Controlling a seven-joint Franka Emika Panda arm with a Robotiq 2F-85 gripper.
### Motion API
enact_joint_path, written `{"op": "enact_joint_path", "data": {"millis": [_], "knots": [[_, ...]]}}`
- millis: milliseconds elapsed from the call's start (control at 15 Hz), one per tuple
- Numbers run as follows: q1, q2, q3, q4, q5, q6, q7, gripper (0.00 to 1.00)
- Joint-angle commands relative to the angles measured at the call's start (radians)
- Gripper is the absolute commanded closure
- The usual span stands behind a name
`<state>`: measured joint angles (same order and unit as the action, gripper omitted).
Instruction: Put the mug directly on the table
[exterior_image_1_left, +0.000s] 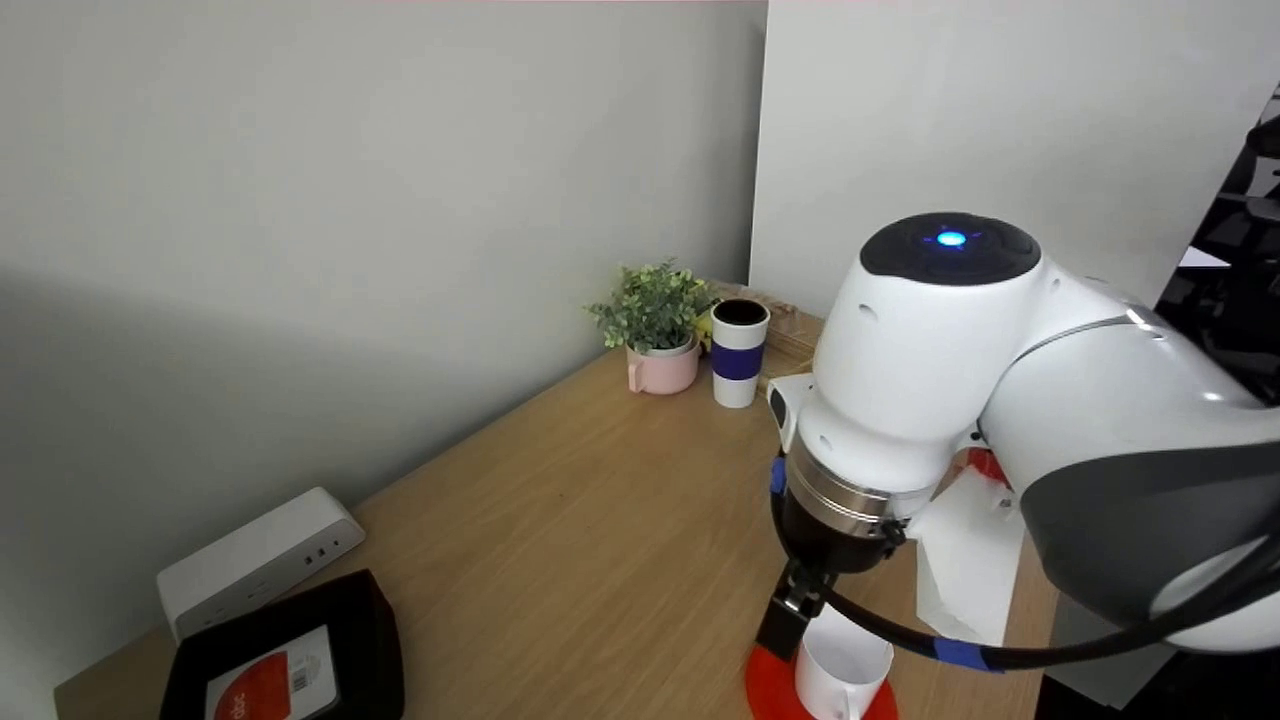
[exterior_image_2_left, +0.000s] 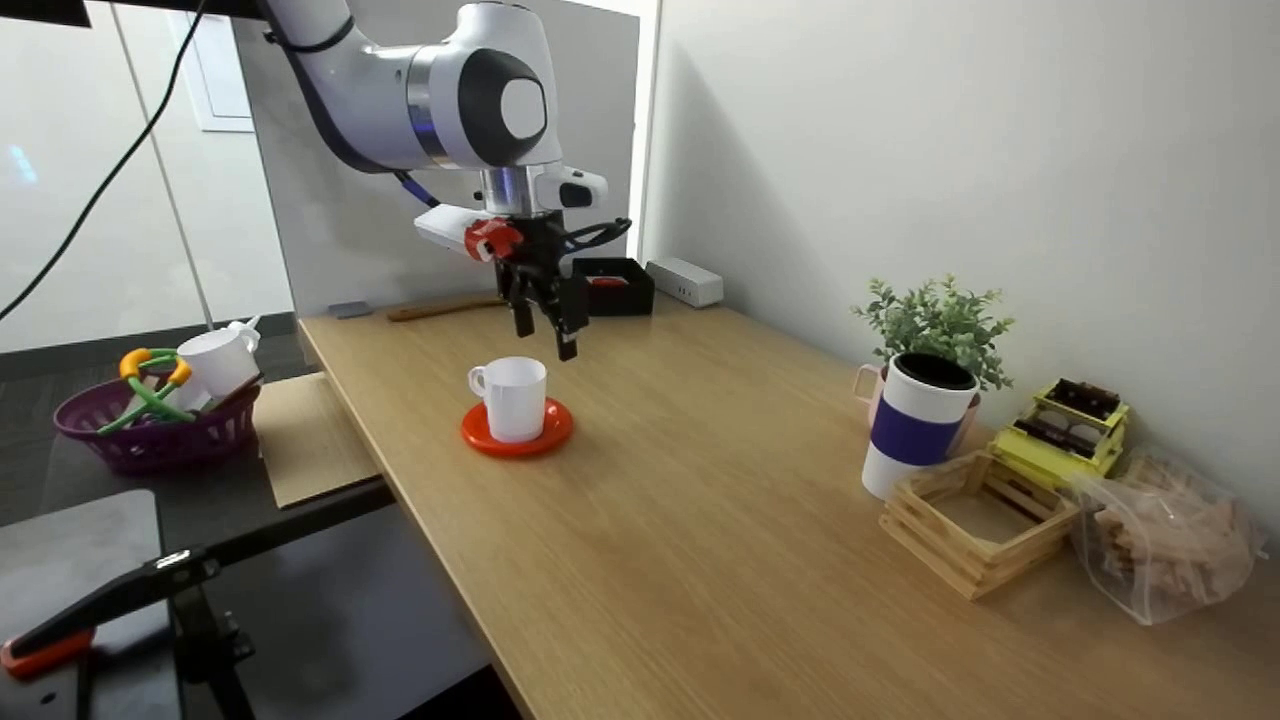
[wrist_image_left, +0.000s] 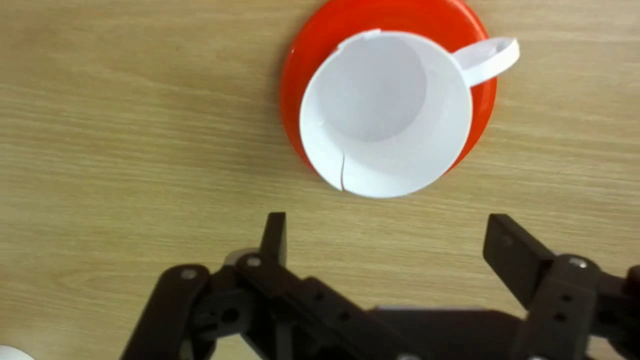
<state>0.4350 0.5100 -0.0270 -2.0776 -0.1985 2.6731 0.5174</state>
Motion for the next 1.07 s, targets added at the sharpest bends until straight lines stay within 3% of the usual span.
{"op": "enact_joint_path", "data": {"millis": [0, 600, 1000], "knots": [[-0.017, -0.066, 0.027, -0.093, 0.060, 0.016, 0.015, 0.00], [-0.024, -0.118, 0.022, -0.157, 0.137, 0.062, 0.127, 0.00], [-0.100, -0.111, 0.064, -0.161, 0.237, 0.059, 0.091, 0.00]]}}
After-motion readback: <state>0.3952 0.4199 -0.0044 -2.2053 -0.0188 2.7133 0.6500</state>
